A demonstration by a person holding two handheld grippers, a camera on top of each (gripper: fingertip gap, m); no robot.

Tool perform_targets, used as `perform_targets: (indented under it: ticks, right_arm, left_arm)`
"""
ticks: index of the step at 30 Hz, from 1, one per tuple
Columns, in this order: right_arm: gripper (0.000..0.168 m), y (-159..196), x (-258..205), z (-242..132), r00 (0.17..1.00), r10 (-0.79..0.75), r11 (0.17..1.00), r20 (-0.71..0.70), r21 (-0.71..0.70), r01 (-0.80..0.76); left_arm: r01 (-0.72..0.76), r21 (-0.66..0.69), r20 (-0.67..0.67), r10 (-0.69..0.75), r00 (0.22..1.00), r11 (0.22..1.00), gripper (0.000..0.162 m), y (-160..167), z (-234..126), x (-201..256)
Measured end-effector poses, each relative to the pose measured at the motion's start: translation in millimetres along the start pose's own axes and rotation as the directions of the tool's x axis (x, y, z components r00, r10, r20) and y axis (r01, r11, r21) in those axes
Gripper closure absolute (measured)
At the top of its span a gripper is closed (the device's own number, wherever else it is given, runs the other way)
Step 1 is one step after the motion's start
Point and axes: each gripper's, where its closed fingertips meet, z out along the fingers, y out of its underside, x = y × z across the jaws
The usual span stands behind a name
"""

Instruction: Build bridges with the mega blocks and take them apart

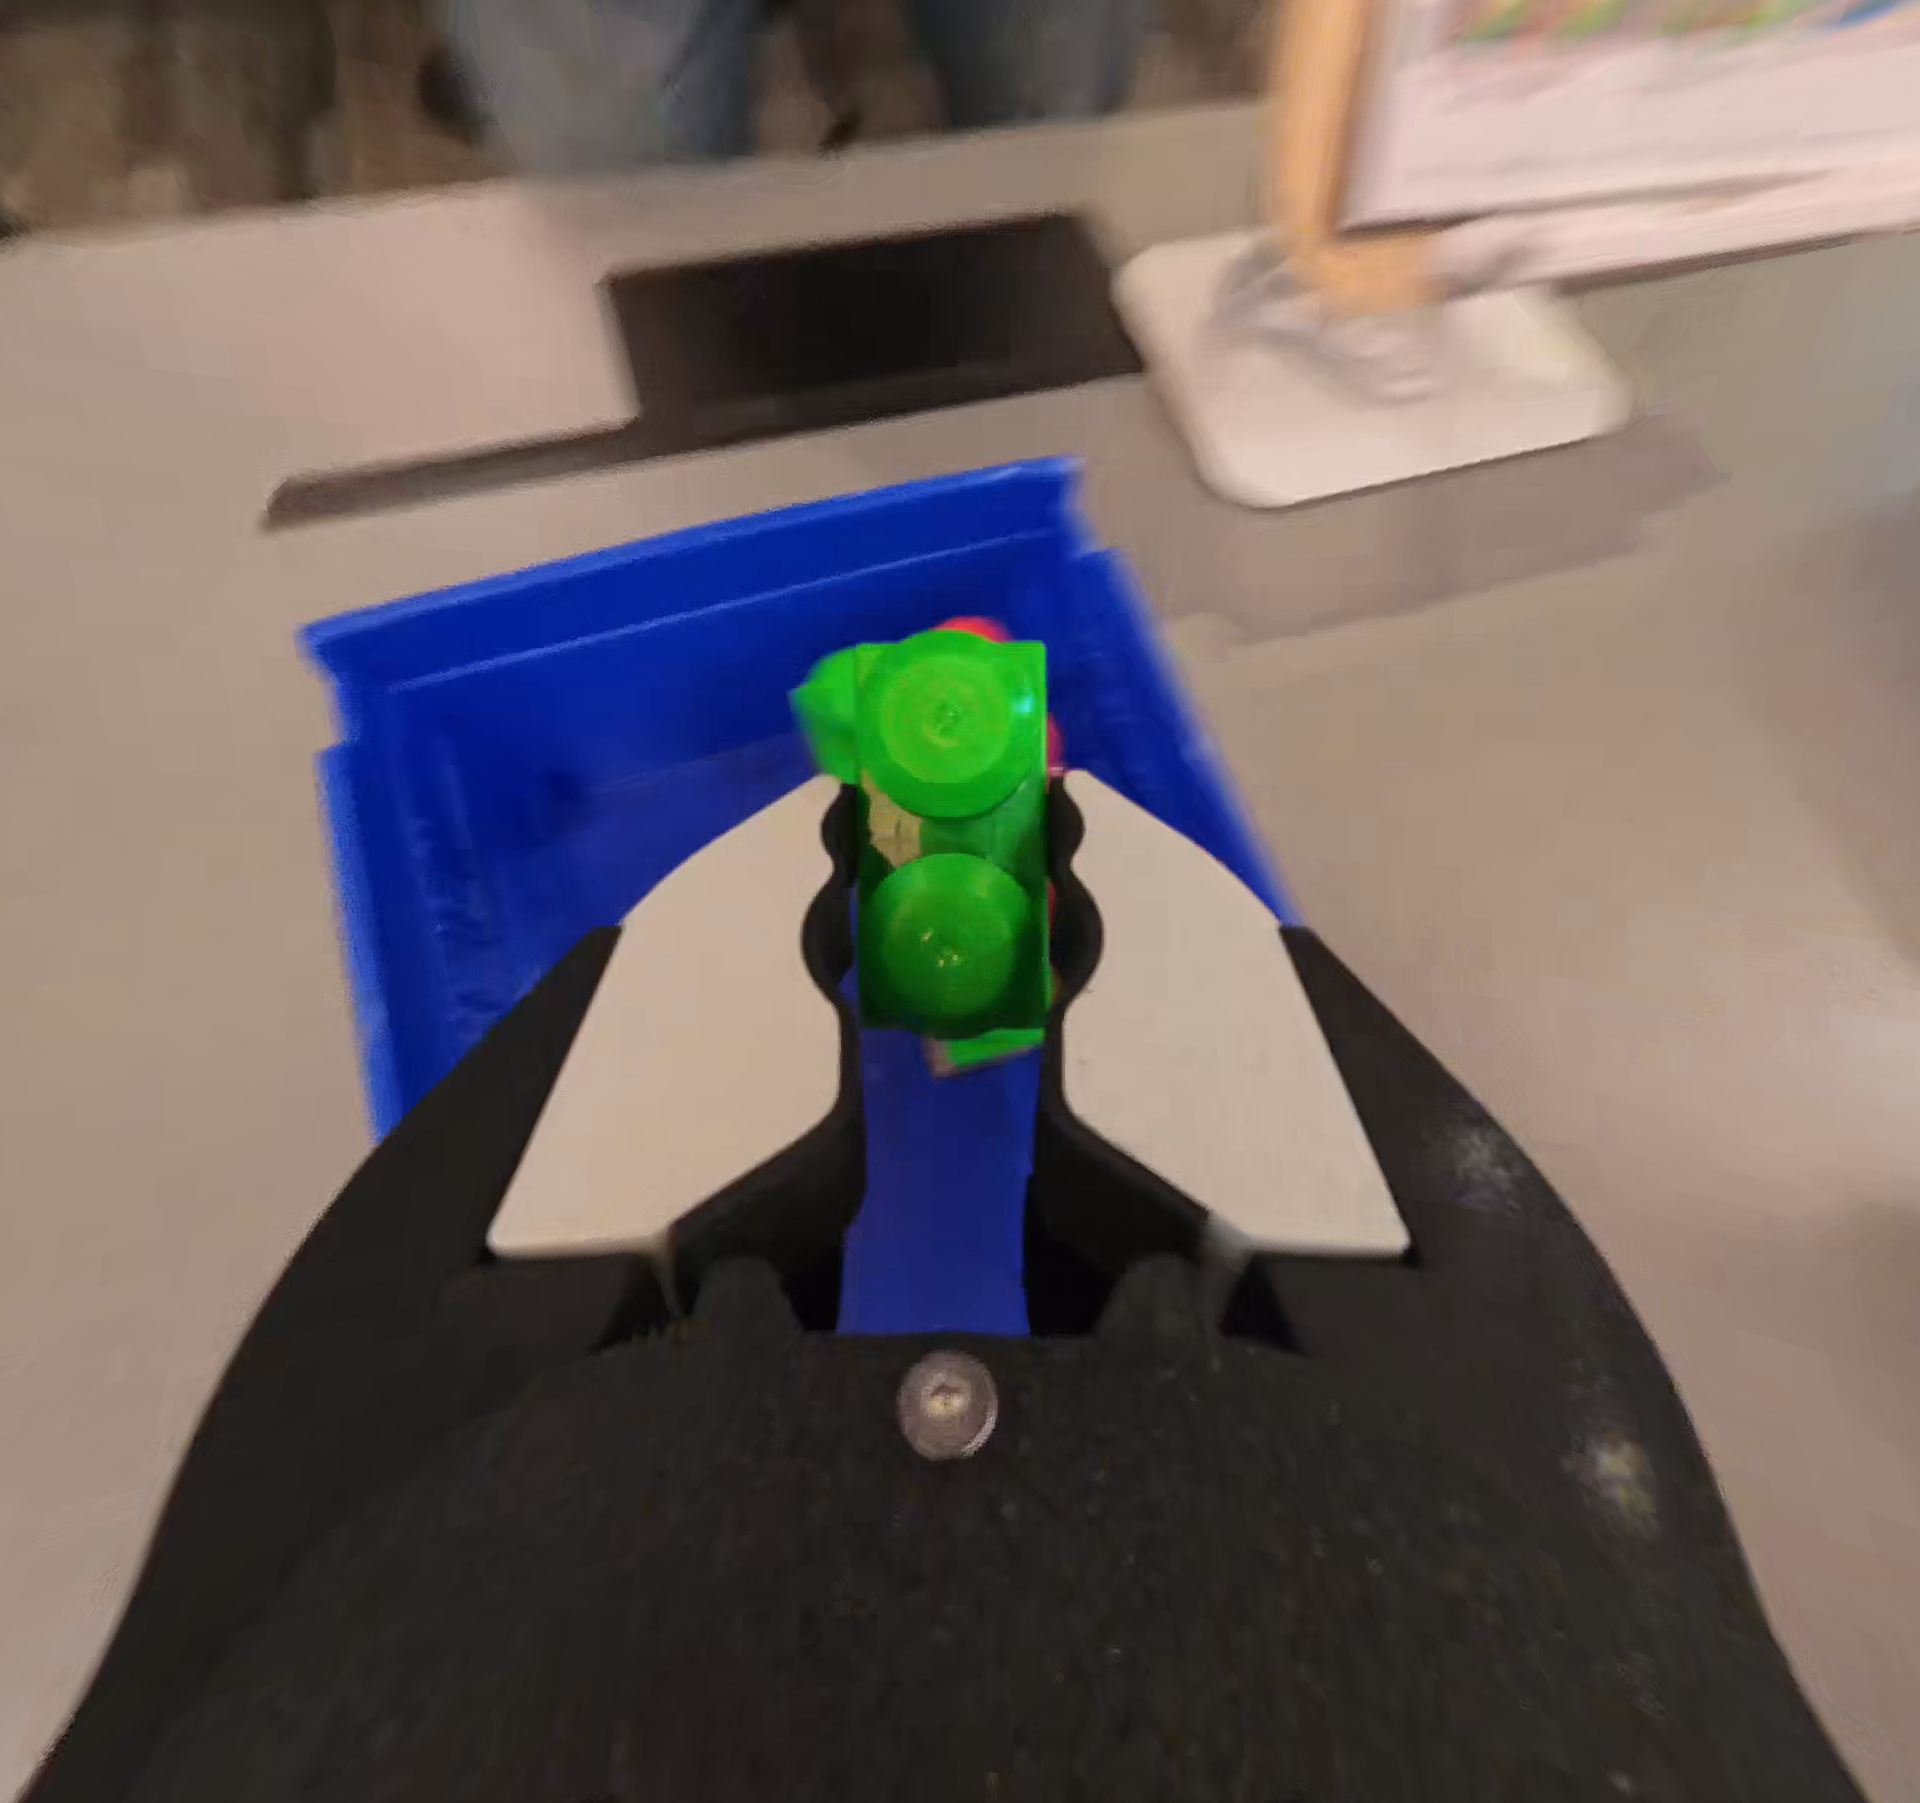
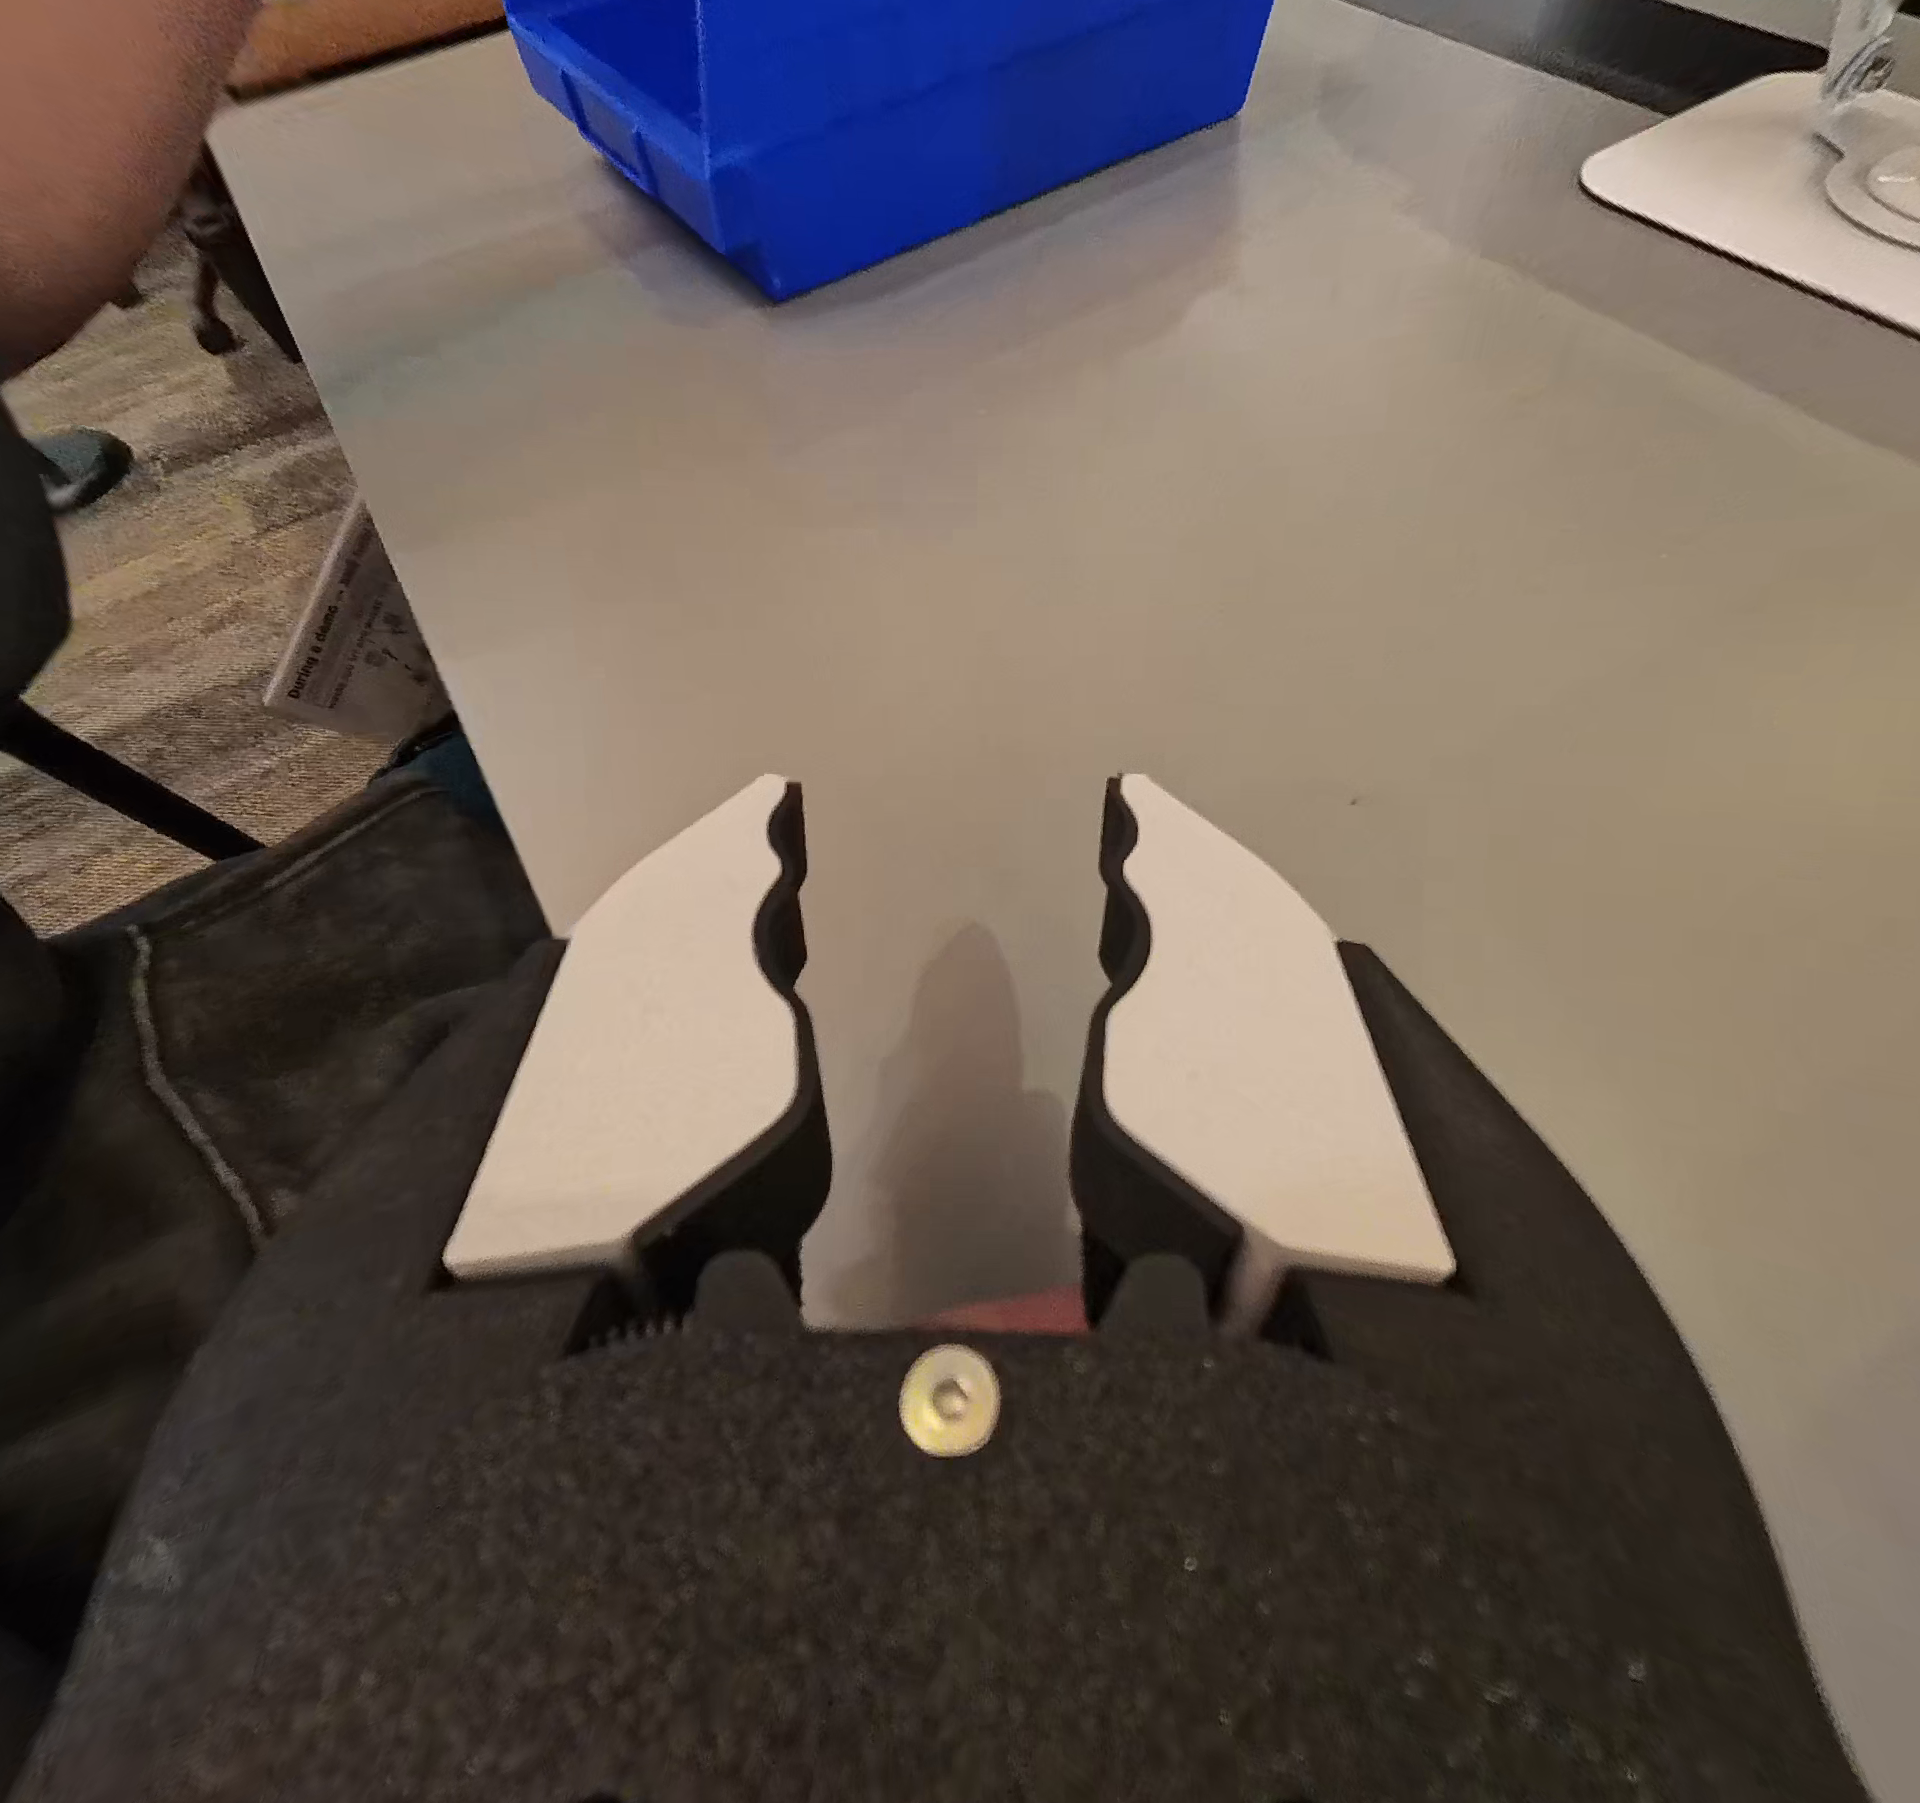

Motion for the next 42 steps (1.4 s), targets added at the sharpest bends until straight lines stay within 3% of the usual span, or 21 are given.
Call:
perform_targets:
  ticks: [3, 8, 11, 14, 18, 20, 21, 24, 29, 31, 33, 39, 42]
  right_arm:
    - [0.114, -15, 3, 0, 0.996, 0.057, 0.998, 0.062, 0.035, -0.059]
    - [0.114, -84, -1, 2, 0.912, 0.225, 0.943, 0.343, 0.159, -0.292]
    - [0.111, -131, -4, 3, 0.778, 0.307, 0.832, 0.549, 0.242, -0.499]
    - [0.107, -150, -12, 9, 0.660, 0.325, 0.740, 0.677, 0.252, -0.624]
    - [0.107, -148, -19, 20, 0.656, 0.323, 0.698, 0.682, 0.297, -0.652]
    - [0.120, -146, -24, 22, 0.640, 0.313, 0.699, 0.702, 0.285, -0.655]
    - [0.134, -144, -24, 22, 0.651, 0.304, 0.706, 0.695, 0.295, -0.644]
    - [0.135, -142, -21, 20, 0.681, 0.280, 0.698, 0.676, 0.344, -0.628]
    - [0.135, -136, -17, 13, 0.650, 0.266, 0.681, 0.712, 0.338, -0.649]
    - [0.135, -130, -5, 7, 0.633, 0.283, 0.660, 0.720, 0.333, -0.674]
    - [0.135, -119, 4, 5, 0.671, 0.290, 0.688, 0.682, 0.339, -0.642]
    - [0.135, -111, 24, -8, 0.768, 0.282, 0.740, 0.575, 0.378, -0.555]
    - [0.135, -118, 42, -21, 0.870, 0.255, 0.796, 0.421, 0.419, -0.436]
  left_arm:
    - [0.018, 0.186, -0.279, 0.036, 0.960, 0.982, 0.128, -11, -54, 71]
    - [0.176, 0.323, -0.705, 0.112, 0.701, 0.930, 0.128, 0, -124, 195]
    - [0.266, 0.312, -0.808, 0.108, 0.579, 0.912, 0.128, 22, -135, 249]
    - [0.313, 0.314, -0.846, 0.115, 0.522, 0.896, 0.128, 43, -135, 284]
    - [0.336, 0.259, -0.869, 0.067, 0.490, 0.905, 0.128, 66, -120, 307]
    - [0.393, 0.234, -0.888, 0.031, 0.459, 0.890, 0.128, 68, -117, 308]
    - [0.407, 0.228, -0.891, 0.021, 0.453, 0.884, 0.128, 67, -116, 307]
    - [0.393, 0.223, -0.897, 0.030, 0.440, 0.892, 0.128, 69, -113, 308]
    - [0.403, 0.242, -0.897, 0.045, 0.440, 0.883, 0.128, 67, -115, 308]
    - [0.468, 0.263, -0.898, 0.036, 0.438, 0.844, 0.128, 55, -122, 289]
    - [0.476, 0.263, -0.902, 0.039, 0.430, 0.839, 0.128, 50, -128, 272]
    - [0.401, 0.328, -0.856, 0.090, 0.509, 0.855, 0.128, 54, -130, 262]
    - [0.255, 0.371, -0.777, 0.148, 0.612, 0.893, 0.128, 67, -115, 275]
